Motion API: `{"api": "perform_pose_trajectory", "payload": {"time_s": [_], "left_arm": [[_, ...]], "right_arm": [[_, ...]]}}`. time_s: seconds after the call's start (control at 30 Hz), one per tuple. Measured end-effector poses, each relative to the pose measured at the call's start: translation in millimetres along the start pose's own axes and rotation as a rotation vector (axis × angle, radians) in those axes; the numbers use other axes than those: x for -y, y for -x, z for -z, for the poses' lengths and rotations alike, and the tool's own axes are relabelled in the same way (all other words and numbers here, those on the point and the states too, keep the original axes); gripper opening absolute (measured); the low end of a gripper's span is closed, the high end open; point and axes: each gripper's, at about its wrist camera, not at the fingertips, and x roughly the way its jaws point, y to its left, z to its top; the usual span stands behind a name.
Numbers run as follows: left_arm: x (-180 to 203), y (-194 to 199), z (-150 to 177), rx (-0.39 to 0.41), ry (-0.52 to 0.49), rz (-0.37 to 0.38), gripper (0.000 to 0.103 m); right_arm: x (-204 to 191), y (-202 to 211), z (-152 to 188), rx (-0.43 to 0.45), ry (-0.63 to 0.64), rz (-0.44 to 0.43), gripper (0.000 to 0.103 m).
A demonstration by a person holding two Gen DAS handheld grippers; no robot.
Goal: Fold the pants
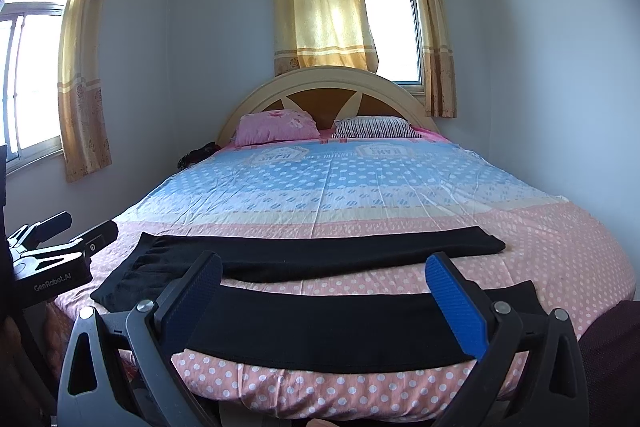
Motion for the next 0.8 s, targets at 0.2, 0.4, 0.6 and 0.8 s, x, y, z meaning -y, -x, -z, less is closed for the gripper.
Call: {"api": "perform_pose_trajectory", "payload": {"time_s": [0.2, 0.4, 0.6, 0.8], "left_arm": [[-1.4, -2.5, 0.7, -0.002, 0.008, -0.003, 0.103], [-2.9, -2.8, 0.3, -0.003, 0.005, 0.000, 0.103], [-2.4, -3.0, 0.9, -0.003, 0.004, -0.001, 0.103], [-1.2, -3.0, 1.3, -0.005, 0.002, -0.002, 0.103]], "right_arm": [[1.6, -0.9, 0.9, 0.000, -0.006, 0.005, 0.102], [-2.4, -2.4, 3.2, -0.007, 0.006, 0.001, 0.102], [-1.7, -2.3, 1.9, -0.010, 0.001, 0.001, 0.102], [-2.5, -3.4, 2.1, -0.013, 0.003, 0.000, 0.102]]}}
